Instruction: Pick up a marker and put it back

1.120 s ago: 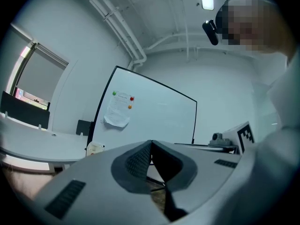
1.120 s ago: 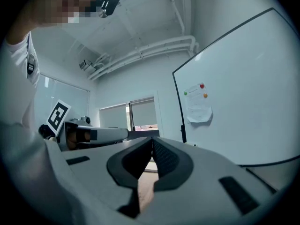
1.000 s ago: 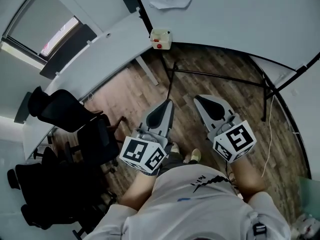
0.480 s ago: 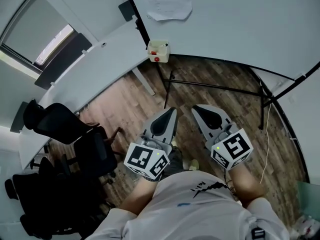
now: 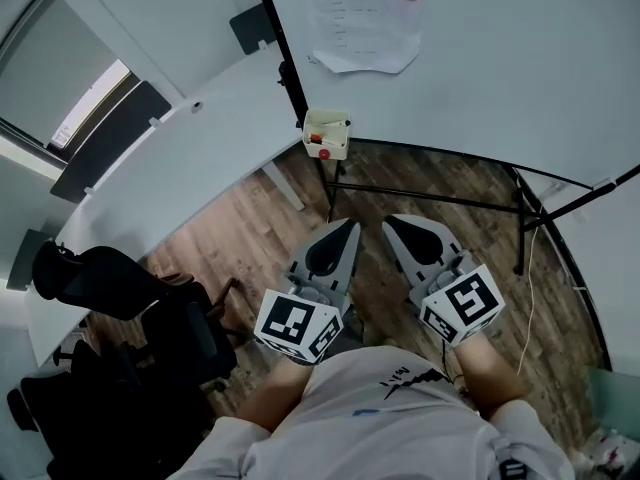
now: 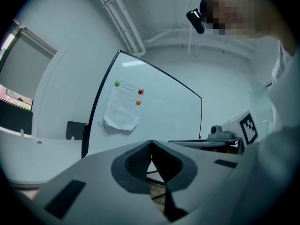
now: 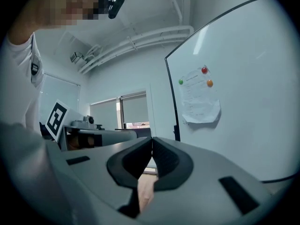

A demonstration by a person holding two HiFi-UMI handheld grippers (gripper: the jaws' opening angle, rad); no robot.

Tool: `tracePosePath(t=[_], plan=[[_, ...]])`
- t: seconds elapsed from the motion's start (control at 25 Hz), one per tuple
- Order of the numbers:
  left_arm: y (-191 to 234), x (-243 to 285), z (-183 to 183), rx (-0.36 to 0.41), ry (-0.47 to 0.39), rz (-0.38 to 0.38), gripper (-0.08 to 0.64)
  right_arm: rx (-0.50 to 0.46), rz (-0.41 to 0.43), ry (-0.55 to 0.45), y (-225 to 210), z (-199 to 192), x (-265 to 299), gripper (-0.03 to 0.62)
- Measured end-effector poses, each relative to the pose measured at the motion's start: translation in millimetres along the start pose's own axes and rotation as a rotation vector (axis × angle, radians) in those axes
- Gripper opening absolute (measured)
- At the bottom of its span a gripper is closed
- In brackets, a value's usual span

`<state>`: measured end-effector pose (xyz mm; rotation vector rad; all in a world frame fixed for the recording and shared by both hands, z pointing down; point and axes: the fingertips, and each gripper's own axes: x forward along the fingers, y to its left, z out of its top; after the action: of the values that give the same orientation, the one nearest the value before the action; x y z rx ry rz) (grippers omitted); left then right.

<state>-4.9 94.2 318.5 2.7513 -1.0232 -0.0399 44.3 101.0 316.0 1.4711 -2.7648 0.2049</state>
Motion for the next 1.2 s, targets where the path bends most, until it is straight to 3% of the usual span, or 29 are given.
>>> tracePosePath(t=[0.36,0.68,0.88,1.2], plan=[[88,40,15,0.014,0.005,-0.061,0.011,-0.010,-0.051,0.023,-22,3,97,0.014],[129,77,6,0.004,0.020,-0.074,0.011,-0.013,-0.081,0.064,-54,-7,137,0.014],[157,107,-6,0.000,0.034,-0.038,0.011,0.006,-0.057,0.078,-87,-21,166,0.014],[202,155,-15,0.002,0.061,0.065,0.011,-0.020,0.056,0.129,-135,-37,224,0.015]])
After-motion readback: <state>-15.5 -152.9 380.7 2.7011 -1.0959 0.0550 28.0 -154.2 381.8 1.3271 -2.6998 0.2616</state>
